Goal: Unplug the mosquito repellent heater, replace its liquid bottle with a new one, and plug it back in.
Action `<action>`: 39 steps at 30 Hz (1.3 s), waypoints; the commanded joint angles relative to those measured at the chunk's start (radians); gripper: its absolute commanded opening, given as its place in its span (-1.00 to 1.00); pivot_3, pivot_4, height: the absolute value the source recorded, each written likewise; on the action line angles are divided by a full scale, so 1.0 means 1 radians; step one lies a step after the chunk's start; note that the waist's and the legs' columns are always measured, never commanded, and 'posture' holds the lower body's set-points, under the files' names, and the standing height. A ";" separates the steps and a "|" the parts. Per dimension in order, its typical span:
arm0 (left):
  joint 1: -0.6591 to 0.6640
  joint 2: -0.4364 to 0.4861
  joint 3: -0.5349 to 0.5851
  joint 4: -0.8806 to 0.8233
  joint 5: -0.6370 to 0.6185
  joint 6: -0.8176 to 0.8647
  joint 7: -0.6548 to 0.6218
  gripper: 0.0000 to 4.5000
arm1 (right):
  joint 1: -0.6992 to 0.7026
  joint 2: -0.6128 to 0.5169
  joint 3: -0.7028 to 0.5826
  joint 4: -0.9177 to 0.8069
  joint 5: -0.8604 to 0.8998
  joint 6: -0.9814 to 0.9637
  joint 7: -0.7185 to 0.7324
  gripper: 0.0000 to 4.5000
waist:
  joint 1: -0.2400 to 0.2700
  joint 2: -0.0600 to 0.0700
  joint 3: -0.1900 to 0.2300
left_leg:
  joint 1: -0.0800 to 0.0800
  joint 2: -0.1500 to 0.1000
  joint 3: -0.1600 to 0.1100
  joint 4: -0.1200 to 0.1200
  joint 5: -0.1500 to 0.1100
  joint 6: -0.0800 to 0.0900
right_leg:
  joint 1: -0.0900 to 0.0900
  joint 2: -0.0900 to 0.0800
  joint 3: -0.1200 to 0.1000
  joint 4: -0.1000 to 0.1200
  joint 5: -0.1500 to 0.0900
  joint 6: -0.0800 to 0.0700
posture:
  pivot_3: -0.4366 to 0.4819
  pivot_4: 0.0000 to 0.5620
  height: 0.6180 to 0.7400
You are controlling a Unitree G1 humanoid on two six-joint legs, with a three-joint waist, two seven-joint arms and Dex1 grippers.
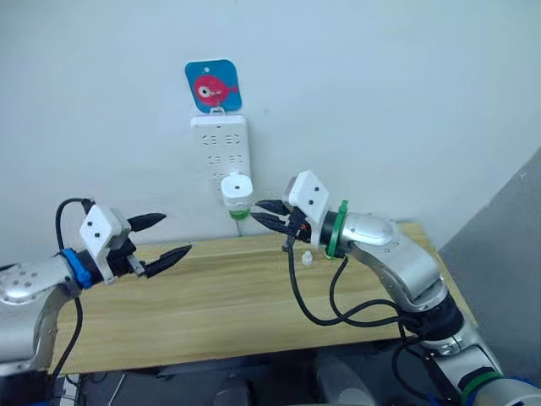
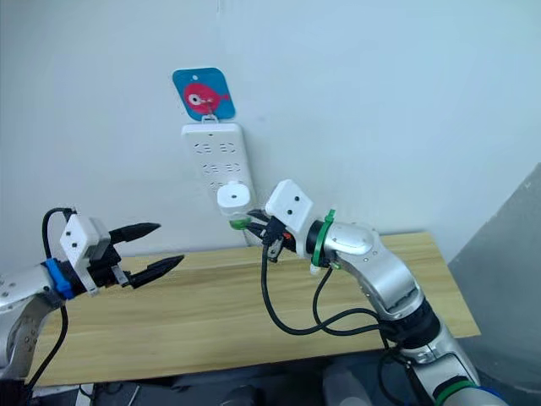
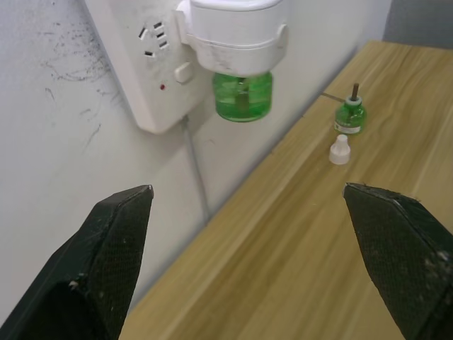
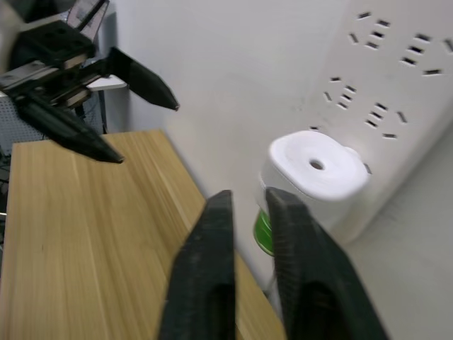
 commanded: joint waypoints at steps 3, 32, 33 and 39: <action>0.082 -0.028 0.035 -0.158 -0.059 0.030 0.044 1.00 | -0.033 0.052 0.023 0.064 -0.055 -0.056 -0.027 -0.99 | 0.026 -0.002 -0.002 | 0.000 -0.001 0.000 0.000 0.000 0.000 | 0.000 0.001 0.000 0.000 0.000 -0.001 | -0.08 -0.84 1.00; 0.051 -0.047 -0.064 -0.301 -0.096 0.095 0.132 1.00 | -0.059 0.159 -0.034 0.266 -0.164 -0.072 -0.122 -0.99 | 0.054 -0.007 -0.005 | 0.001 0.000 0.001 0.000 0.000 -0.001 | 0.000 0.004 0.000 0.000 0.001 -0.003 | -0.08 -0.84 1.00; 0.049 -0.047 -0.065 -0.302 -0.096 0.097 0.133 1.00 | -0.060 0.158 -0.033 0.267 -0.166 -0.070 -0.122 -0.99 | 0.054 -0.007 -0.005 | 0.002 0.000 0.001 0.000 0.000 -0.001 | 0.000 0.004 0.000 0.000 0.001 -0.003 | -0.08 -0.84 1.00; 0.042 -0.048 -0.066 -0.305 -0.098 0.106 0.131 1.00 | -0.065 0.155 -0.033 0.275 -0.182 -0.059 -0.141 -0.99 | 0.054 -0.007 -0.005 | 0.002 0.000 0.001 0.000 0.000 0.000 | 0.000 0.004 0.000 0.000 0.001 -0.003 | -0.08 -0.83 1.00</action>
